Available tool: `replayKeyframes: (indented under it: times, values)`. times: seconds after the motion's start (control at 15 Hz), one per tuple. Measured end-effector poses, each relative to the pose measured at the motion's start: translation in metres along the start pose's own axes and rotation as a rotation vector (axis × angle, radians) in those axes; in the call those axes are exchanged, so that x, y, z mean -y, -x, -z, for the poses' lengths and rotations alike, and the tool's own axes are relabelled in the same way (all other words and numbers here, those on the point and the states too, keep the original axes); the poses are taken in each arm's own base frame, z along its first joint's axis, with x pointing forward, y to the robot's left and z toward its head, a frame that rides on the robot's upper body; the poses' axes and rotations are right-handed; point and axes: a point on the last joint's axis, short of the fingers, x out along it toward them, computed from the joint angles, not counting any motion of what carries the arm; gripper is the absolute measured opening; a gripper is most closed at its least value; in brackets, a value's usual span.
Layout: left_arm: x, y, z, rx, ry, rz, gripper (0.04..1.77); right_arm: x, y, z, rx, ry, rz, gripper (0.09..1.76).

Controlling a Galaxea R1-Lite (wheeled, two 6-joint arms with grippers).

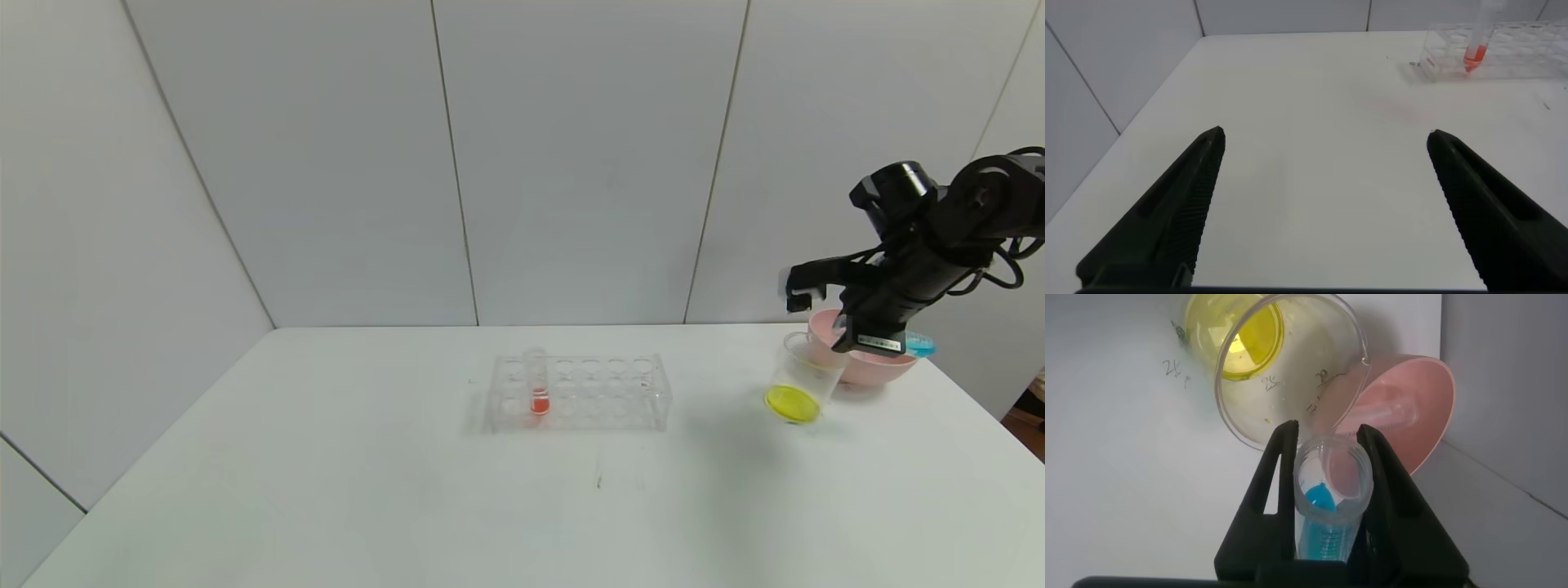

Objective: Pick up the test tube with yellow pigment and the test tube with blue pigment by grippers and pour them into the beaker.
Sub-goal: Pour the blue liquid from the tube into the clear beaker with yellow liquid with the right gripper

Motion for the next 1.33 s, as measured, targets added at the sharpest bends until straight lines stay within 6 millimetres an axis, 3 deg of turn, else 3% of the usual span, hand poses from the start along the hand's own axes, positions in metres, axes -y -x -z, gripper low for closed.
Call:
replayKeyframes:
  times: [1.33]
  values:
    - [0.0000, 0.0000, 0.0000, 0.000, 0.000, 0.000, 1.76, -0.0029, -0.0044, -0.0071, -0.096, 0.064, 0.031, 0.55]
